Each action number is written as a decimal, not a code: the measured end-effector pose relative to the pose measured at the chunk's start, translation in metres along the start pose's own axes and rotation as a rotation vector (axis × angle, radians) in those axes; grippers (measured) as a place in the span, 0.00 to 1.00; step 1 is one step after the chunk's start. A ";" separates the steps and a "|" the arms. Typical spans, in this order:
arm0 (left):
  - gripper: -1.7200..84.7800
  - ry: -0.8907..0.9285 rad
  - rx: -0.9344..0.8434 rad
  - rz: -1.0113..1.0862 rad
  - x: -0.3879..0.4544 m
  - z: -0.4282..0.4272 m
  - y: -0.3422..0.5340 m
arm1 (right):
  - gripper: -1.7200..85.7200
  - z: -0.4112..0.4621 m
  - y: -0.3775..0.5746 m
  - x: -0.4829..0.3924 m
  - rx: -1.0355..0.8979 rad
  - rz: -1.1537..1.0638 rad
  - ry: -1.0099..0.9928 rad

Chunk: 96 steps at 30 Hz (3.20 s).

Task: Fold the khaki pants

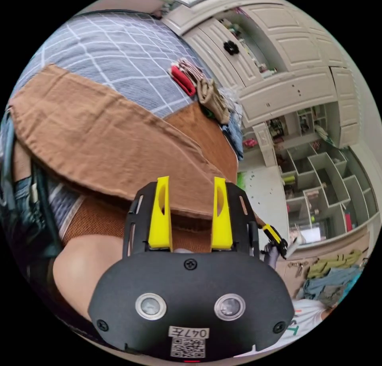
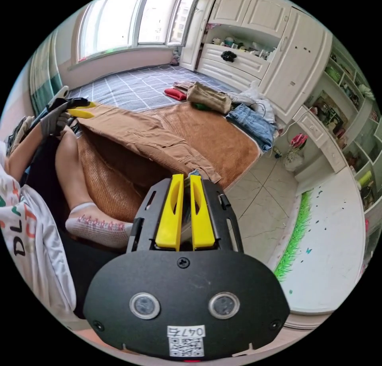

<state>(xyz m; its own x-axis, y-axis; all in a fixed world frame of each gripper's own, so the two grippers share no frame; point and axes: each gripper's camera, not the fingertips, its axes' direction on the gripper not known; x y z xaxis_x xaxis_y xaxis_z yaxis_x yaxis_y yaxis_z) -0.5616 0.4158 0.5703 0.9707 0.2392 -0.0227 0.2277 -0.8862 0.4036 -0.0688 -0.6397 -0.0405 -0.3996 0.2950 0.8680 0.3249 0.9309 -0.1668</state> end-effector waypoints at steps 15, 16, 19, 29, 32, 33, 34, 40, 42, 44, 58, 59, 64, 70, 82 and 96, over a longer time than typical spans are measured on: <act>0.29 -0.050 0.160 -0.383 -0.127 -0.067 0.062 | 0.03 -0.043 -0.082 0.093 0.153 0.108 -0.052; 0.29 -0.044 0.132 -0.399 -0.135 -0.058 0.061 | 0.03 -0.042 -0.085 0.102 0.160 0.121 -0.065; 0.28 -0.014 0.061 -0.448 -0.156 -0.030 0.047 | 0.03 -0.039 -0.089 0.119 0.158 0.131 -0.073; 0.02 -0.195 0.317 -0.465 -0.135 -0.038 -0.011 | 0.02 -0.031 -0.049 0.146 0.109 0.134 -0.117; 0.01 -0.242 0.398 -0.299 -0.070 -0.045 -0.024 | 0.02 -0.022 -0.036 0.156 0.090 0.169 -0.135; 0.01 -0.254 0.415 -0.263 -0.055 -0.045 -0.027 | 0.02 -0.020 -0.037 0.158 0.089 0.173 -0.131; 0.01 -0.266 0.461 -0.196 -0.026 -0.046 -0.035 | 0.02 -0.018 -0.040 0.164 0.094 0.179 -0.120; 0.04 -0.252 0.533 0.067 0.089 -0.006 -0.230 | 0.03 0.027 -0.142 0.238 0.150 0.142 -0.049; 0.11 -0.283 0.397 0.133 0.118 0.037 -0.329 | 0.04 0.069 -0.191 0.277 0.131 0.168 -0.014; 0.23 -0.220 0.180 0.000 0.129 0.095 -0.416 | 0.16 0.137 -0.231 0.332 0.061 0.343 0.050; 0.23 -0.238 -0.208 0.163 0.215 0.240 -0.282 | 0.17 0.245 -0.024 0.281 -0.241 0.491 -0.280; 0.23 -0.275 -0.242 0.177 0.229 0.256 -0.273 | 0.17 0.250 -0.011 0.269 -0.249 0.495 -0.290; 0.23 -0.342 -0.343 0.191 0.285 0.320 -0.272 | 0.11 0.285 -0.007 0.225 -0.377 0.482 -0.326; 0.23 -0.368 -0.436 0.196 0.346 0.369 -0.275 | 0.04 0.263 -0.038 0.182 -0.443 0.283 -0.199; 0.17 -0.686 -0.041 0.476 0.516 0.333 -0.306 | 0.11 0.223 -0.025 0.138 -0.352 0.477 -0.162; 0.13 -1.029 -0.149 1.006 0.603 0.520 -0.351 | 0.06 0.235 -0.100 -0.081 -0.120 0.177 -0.126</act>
<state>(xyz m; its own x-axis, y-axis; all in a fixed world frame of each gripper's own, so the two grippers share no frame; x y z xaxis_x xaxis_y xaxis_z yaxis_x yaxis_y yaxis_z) -0.0160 0.6647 -0.0611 0.3505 -0.8915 -0.2871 -0.5194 -0.4401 0.7325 -0.2702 -0.7057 -0.2039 -0.4285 0.4831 0.7635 0.4961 0.8321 -0.2480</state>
